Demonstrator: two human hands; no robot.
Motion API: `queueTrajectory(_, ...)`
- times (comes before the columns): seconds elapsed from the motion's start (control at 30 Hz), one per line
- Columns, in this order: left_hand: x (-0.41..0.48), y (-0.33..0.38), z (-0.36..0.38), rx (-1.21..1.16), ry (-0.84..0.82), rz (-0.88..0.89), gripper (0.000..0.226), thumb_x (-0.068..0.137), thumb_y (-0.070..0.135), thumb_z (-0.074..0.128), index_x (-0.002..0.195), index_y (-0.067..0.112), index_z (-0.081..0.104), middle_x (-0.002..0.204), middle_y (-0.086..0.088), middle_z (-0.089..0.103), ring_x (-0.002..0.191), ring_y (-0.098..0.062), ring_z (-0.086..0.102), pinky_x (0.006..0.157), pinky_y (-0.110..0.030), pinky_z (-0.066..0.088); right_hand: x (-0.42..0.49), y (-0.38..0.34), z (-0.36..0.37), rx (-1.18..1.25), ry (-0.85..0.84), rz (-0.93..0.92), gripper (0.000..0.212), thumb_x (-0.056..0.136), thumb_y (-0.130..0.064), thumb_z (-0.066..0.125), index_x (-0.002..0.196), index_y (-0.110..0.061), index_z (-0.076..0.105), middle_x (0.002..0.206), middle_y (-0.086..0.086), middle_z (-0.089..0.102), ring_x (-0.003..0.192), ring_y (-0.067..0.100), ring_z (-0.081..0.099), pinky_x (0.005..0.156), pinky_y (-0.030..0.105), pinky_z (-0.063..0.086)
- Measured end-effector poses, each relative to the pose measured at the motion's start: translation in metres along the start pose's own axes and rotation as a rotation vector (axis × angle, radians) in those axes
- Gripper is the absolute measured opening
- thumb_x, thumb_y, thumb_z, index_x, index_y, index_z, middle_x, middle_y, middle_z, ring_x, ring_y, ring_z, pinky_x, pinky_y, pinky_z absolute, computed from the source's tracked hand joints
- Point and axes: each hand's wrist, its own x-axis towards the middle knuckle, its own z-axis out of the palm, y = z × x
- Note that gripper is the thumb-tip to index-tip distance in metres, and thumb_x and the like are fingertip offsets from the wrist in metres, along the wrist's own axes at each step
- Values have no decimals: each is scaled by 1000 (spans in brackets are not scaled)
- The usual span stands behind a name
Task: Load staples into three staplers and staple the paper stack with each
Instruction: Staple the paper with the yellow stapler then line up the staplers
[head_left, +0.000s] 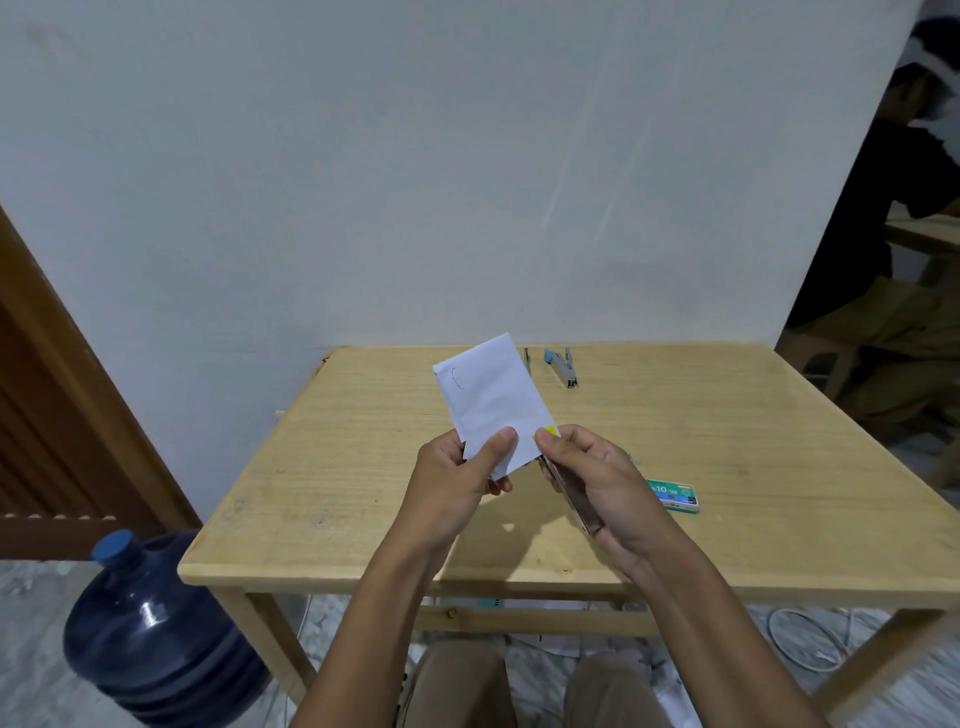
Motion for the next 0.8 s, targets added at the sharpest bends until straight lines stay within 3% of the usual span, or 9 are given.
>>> queueTrajectory(0.2,0,0,1,3,6,5,20,92,24,65,98,7,73,77,1,70,58,-16,53,68,-31,51,-1,-1,0,-30,10,7,38,74,-44,74,90,-11,66,66,6,59,56,13,46,57,24,36)
queueTrajectory(0.3,2,0,0,-24,30,-10,19,91,26,66,96,8,72,77,4,68,58,-16,52,66,-29,50,-4,-5,-3,28,-4,28,36,83,-46,67,87,-10,64,68,11,54,41,11,38,44,19,33)
queueTrajectory(0.4,2,-1,-2,-66,44,-31,19,91,28,67,96,10,72,79,4,67,58,-15,51,66,-28,50,-4,-8,-6,92,94,11,50,77,-56,64,97,-10,62,82,5,57,36,8,25,42,22,25)
queueTrajectory(0.47,0,-2,-1,-77,30,-43,20,91,28,67,97,9,72,80,4,67,59,-16,51,68,-29,51,-4,-9,-6,7,185,-9,56,71,-56,69,103,-10,62,83,0,61,38,7,25,43,22,25)
queueTrajectory(0.53,-1,-3,2,-80,3,-55,21,91,28,66,100,10,73,81,3,69,61,-16,53,70,-31,51,-4,-8,-5,-92,215,-26,41,79,-43,74,101,-10,66,83,4,61,42,9,26,44,22,26)
queueTrajectory(0.63,-2,-4,5,-53,-27,-98,24,91,30,65,103,10,73,86,0,72,64,-17,59,70,-31,50,-1,-6,-7,-160,227,-36,16,86,-28,74,94,-15,68,78,12,44,47,13,26,46,24,26)
queueTrajectory(0.8,2,6,-13,-74,-14,-119,27,92,32,63,106,11,71,84,0,70,63,-12,61,66,-29,46,2,-18,-27,-325,168,-35,13,85,-27,74,89,-17,68,65,-1,42,51,14,29,48,24,28)
